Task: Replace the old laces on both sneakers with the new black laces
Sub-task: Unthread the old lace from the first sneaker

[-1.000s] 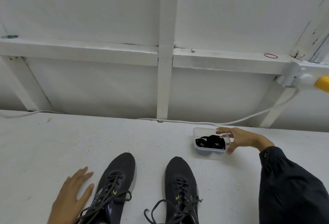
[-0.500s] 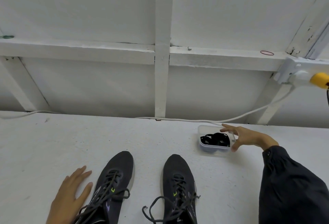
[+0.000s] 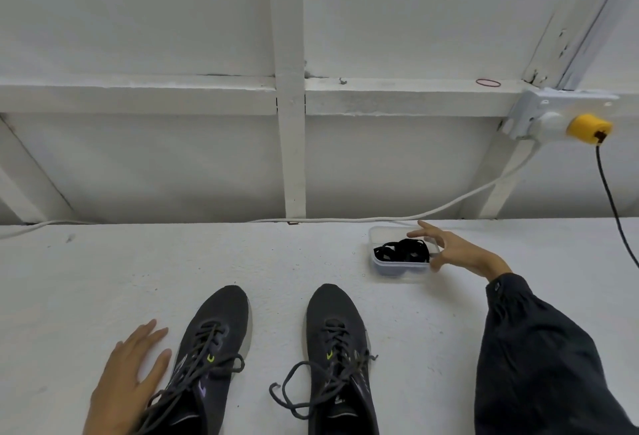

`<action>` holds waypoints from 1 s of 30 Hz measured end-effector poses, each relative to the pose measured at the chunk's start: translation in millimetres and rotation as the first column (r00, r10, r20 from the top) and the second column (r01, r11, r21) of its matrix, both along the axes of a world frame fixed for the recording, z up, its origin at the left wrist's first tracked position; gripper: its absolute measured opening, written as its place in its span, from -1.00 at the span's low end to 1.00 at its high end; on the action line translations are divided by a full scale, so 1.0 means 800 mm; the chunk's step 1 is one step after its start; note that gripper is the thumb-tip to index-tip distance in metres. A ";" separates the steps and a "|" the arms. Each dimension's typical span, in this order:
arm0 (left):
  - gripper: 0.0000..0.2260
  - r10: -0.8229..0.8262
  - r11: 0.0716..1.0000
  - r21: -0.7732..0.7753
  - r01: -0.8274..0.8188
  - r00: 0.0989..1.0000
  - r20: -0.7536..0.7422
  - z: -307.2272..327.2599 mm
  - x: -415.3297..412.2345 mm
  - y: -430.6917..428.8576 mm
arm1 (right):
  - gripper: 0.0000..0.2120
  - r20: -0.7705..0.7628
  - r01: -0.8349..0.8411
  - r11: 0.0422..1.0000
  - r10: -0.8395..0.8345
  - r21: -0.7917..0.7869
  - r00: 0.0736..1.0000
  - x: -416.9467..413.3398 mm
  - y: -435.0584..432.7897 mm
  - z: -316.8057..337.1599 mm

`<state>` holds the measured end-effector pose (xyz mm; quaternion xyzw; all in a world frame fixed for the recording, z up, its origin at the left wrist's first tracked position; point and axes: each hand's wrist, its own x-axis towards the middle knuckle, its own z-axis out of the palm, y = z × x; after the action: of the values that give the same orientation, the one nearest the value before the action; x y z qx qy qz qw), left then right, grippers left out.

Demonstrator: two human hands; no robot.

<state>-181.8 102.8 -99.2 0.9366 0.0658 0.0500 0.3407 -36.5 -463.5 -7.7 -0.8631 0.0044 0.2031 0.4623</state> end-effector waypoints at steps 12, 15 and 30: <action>-0.65 0.112 0.729 -0.674 -0.121 0.992 -0.056 0.050 -0.029 -0.040 | -0.32 0.268 0.282 0.846 -0.430 0.453 0.862 -0.151 0.129 -0.008; -0.63 0.056 0.556 -0.820 -0.135 0.991 -0.125 0.051 -0.034 -0.060 | -0.35 0.106 0.204 0.846 -0.291 0.493 0.951 -0.216 0.189 -0.032; -0.59 0.067 0.531 -0.817 -0.226 0.972 -0.225 0.064 -0.031 -0.096 | -0.54 0.040 0.368 0.755 -0.461 0.543 0.887 -0.232 0.261 -0.046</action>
<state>-206.5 26.2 -47.9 0.6518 0.1882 -0.0369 0.7337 -221.8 -254.6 -44.8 -0.6966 0.1011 0.0139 0.7101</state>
